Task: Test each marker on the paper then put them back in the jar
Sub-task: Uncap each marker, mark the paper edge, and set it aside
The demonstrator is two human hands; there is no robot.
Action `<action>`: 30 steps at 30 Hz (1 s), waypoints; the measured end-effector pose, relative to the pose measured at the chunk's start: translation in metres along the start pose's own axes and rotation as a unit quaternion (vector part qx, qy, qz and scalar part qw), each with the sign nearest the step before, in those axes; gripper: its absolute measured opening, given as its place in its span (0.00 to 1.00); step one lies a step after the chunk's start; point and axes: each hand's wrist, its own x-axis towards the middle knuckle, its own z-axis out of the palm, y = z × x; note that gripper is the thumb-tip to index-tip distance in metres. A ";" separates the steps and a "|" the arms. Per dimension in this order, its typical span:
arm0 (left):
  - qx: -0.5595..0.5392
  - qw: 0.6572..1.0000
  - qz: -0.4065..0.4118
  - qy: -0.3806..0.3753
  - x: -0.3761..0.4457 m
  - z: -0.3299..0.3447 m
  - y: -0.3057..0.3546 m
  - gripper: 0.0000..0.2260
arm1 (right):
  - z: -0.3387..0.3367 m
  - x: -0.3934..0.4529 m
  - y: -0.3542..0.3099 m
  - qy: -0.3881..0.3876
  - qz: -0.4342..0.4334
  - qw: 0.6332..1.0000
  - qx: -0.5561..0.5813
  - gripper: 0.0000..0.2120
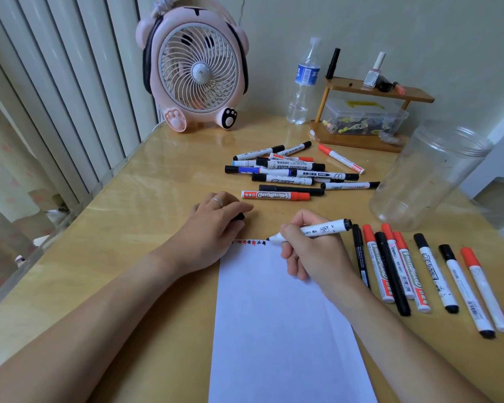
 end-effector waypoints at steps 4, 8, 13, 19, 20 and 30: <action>0.020 0.998 0.035 0.044 0.003 0.001 -0.004 0.18 | -0.003 -0.001 -0.001 -0.007 -0.024 0.999 0.028 0.08; -0.042 0.993 0.076 0.078 0.002 -0.005 0.004 0.23 | -0.007 0.000 -0.003 -0.030 -0.072 0.996 0.053 0.03; -0.070 0.987 0.114 0.087 0.000 -0.005 0.012 0.24 | -0.007 -0.001 -0.003 -0.041 -0.086 0.994 0.057 0.02; -0.081 0.983 0.143 0.077 -0.005 -0.004 0.023 0.24 | -0.007 0.000 -0.001 -0.077 -0.091 0.992 0.029 0.02; -0.082 0.982 0.151 0.075 -0.005 -0.004 0.024 0.24 | -0.006 0.001 -0.001 -0.086 -0.093 0.992 0.025 0.03; -0.073 0.983 0.145 0.082 -0.003 -0.005 0.022 0.11 | -0.015 0.007 0.004 -0.088 -0.077 0.983 0.139 0.23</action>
